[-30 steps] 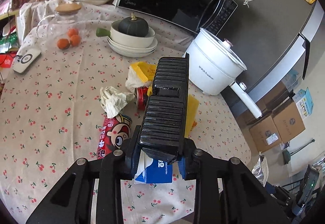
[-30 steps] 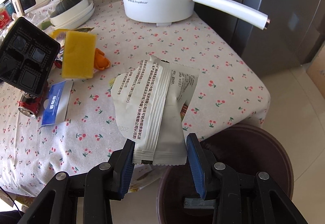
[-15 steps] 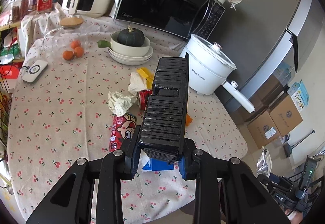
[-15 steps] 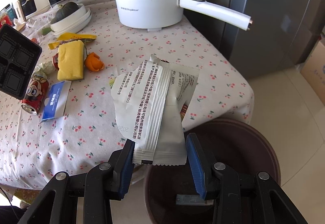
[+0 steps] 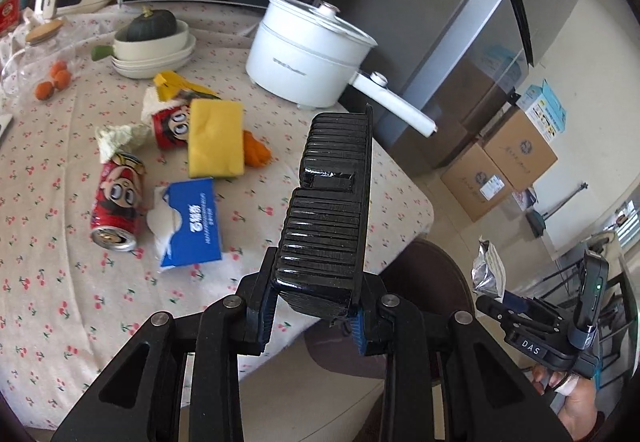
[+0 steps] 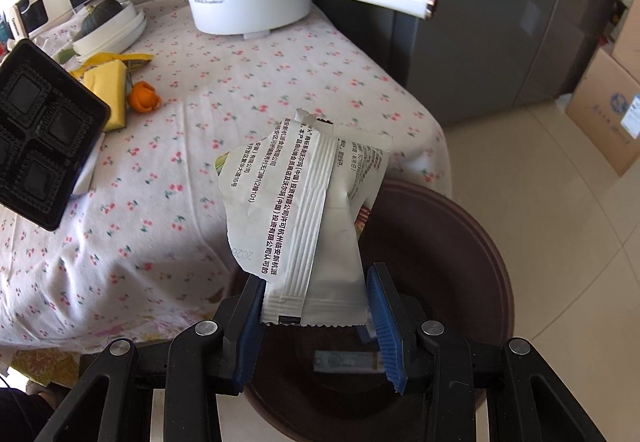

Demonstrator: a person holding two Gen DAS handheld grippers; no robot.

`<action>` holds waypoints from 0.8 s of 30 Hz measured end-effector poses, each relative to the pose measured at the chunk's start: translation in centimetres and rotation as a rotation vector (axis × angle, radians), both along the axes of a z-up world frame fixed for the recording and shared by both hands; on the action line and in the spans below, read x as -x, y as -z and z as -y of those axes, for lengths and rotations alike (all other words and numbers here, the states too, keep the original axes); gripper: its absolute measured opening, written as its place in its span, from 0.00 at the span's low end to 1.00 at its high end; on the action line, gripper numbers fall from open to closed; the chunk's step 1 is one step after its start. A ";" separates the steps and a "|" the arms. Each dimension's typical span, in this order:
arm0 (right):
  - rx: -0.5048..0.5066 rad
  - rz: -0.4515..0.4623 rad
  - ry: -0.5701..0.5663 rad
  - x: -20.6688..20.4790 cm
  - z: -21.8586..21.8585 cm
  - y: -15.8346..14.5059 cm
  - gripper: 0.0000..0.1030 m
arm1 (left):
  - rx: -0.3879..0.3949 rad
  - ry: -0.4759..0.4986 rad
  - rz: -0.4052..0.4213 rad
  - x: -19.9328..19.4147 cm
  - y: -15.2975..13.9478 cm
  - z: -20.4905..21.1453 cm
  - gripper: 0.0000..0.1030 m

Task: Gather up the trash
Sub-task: 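Carry the black tray and white wrapper over the brown bin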

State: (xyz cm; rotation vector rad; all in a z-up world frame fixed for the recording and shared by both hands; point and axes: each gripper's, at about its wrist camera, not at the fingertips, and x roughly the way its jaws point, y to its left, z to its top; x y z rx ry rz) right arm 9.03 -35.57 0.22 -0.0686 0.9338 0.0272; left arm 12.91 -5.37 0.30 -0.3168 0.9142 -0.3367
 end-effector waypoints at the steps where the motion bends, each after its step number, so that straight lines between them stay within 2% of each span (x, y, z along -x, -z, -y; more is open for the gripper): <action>1: -0.001 -0.002 0.007 0.3 0.5 0.2 0.42 | -0.002 0.020 -0.008 0.1 0.3 0.9 0.31; 12: 0.007 -0.045 0.103 3.5 6.8 2.4 0.42 | -0.029 0.211 -0.079 1.1 4.0 10.4 0.31; 20: 0.001 -0.058 0.164 4.9 10.3 3.1 0.42 | -0.068 0.304 -0.117 1.1 6.7 14.7 0.33; 21: 0.000 -0.061 0.169 5.0 10.6 3.2 0.42 | -0.090 0.301 -0.121 0.9 6.9 15.0 0.37; 22: 0.000 -0.062 0.172 5.1 10.8 3.3 0.42 | -0.117 0.289 -0.122 0.9 7.1 15.2 0.50; 24: -0.003 -0.064 0.178 5.1 11.1 3.3 0.42 | -0.154 0.254 -0.113 0.7 7.2 15.0 0.69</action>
